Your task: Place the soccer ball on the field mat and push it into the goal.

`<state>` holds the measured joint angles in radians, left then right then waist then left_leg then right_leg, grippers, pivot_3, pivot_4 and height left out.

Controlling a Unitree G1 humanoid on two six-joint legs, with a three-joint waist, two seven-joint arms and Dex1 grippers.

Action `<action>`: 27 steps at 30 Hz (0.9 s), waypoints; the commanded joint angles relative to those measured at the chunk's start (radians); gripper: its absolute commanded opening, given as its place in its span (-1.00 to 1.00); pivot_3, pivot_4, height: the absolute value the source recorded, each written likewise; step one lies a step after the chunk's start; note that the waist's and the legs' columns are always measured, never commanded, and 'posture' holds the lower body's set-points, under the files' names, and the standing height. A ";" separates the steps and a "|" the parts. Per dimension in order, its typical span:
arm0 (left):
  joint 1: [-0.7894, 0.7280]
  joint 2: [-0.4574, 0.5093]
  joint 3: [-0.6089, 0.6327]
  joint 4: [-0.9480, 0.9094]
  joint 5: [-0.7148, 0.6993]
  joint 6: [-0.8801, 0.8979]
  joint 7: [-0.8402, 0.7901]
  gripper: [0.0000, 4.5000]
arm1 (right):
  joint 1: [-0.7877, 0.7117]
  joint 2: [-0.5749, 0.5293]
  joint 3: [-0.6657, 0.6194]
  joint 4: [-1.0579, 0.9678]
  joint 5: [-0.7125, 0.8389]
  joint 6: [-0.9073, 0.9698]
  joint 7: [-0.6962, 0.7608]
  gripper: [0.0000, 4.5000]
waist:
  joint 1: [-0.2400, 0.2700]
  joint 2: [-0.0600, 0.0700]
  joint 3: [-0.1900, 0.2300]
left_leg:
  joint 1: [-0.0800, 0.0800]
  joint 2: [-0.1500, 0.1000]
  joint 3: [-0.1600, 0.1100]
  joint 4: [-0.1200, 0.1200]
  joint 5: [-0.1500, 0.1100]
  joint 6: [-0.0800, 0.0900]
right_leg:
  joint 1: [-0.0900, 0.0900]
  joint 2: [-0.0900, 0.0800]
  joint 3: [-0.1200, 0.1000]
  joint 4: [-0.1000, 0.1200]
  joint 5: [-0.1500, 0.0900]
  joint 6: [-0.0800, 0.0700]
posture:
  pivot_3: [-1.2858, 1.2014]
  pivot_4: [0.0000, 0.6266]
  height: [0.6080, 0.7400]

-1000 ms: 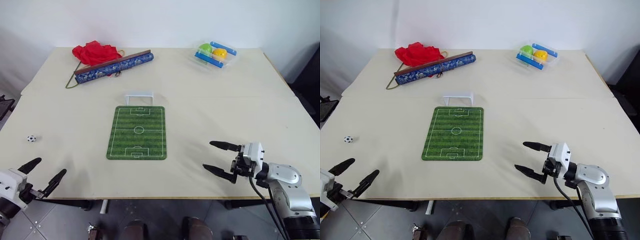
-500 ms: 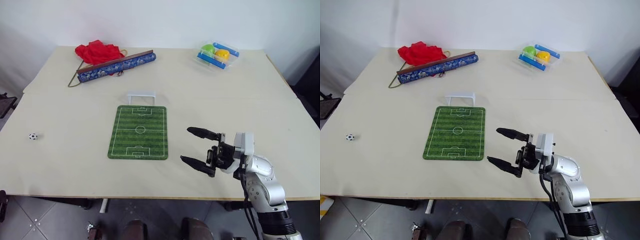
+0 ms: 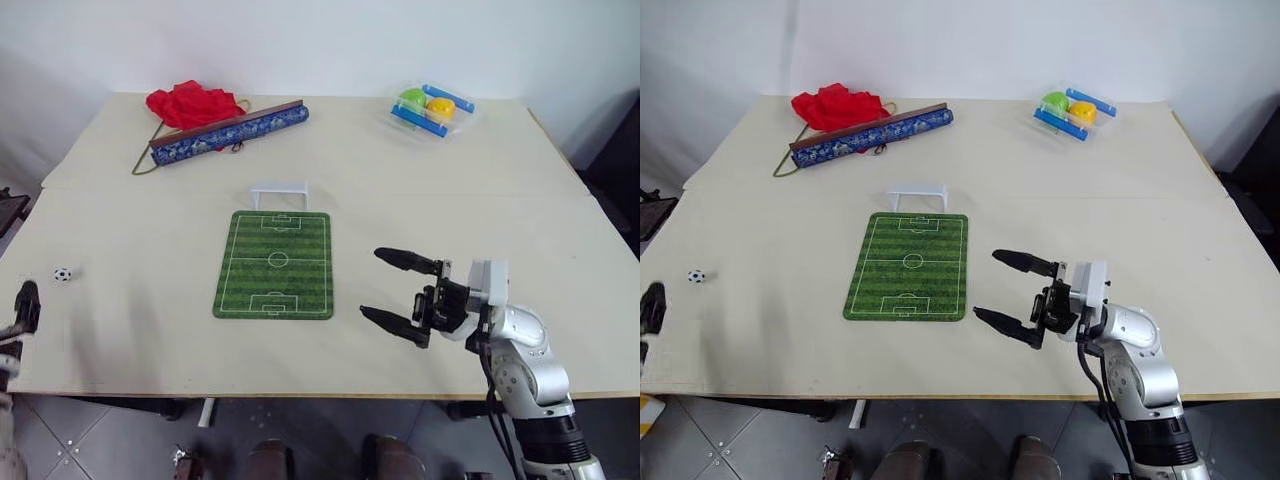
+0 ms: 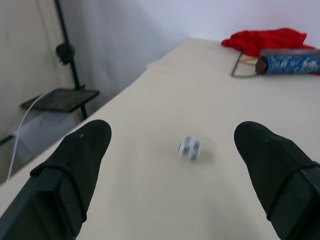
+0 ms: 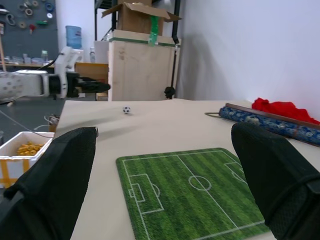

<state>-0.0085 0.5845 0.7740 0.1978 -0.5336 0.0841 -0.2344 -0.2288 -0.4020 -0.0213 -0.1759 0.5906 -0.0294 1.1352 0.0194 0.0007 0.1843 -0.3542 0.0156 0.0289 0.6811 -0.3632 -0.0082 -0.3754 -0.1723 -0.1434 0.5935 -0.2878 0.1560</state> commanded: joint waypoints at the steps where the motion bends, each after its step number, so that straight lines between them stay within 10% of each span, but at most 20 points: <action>1: -0.094 0.061 -0.042 0.117 0.052 0.010 0.001 1.00 | -0.012 0.009 -0.009 -0.001 -0.002 -0.026 -0.007 1.00 | -0.003 0.000 0.000 | 0.000 0.001 0.000 0.000 0.000 0.000 | 0.000 0.001 0.000 0.000 0.000 0.000 | 0.03 -0.52 1.00; 12: -0.341 0.181 -0.166 0.521 0.182 -0.019 -0.010 1.00 | 0.015 0.029 -0.005 0.006 -0.027 -0.065 -0.033 1.00 | -0.026 -0.001 0.000 | 0.002 0.001 0.005 -0.001 0.000 -0.001 | -0.002 0.002 0.005 0.000 0.000 0.000 | 0.03 -0.52 1.00; 24: -0.301 0.165 -0.160 0.505 0.171 -0.020 -0.044 -0.52 | 0.074 0.026 -0.026 0.049 -0.029 -0.151 -0.017 1.00 | -0.024 -0.001 0.000 | 0.002 0.001 0.005 0.000 0.000 -0.001 | -0.002 0.002 0.006 0.001 0.000 0.000 | 0.03 -0.52 1.00; 27: -0.292 0.163 -0.157 0.484 0.161 -0.023 -0.065 -0.61 | 0.078 0.023 -0.024 0.061 -0.031 -0.163 -0.012 1.00 | -0.024 -0.001 0.000 | 0.002 0.001 0.006 0.000 0.000 -0.001 | -0.002 0.002 0.007 0.001 0.000 0.000 | 0.03 -0.52 1.00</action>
<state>-0.3071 0.7350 0.5936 0.7185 -0.3576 0.0809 -0.2886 -0.1531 -0.3771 -0.0285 -0.1010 0.5561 -0.1714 1.1182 -0.0046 -0.0003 0.1839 -0.3519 0.0170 0.0348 0.6806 -0.3633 -0.0088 -0.3774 -0.1705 -0.1366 0.5947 -0.2876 0.1564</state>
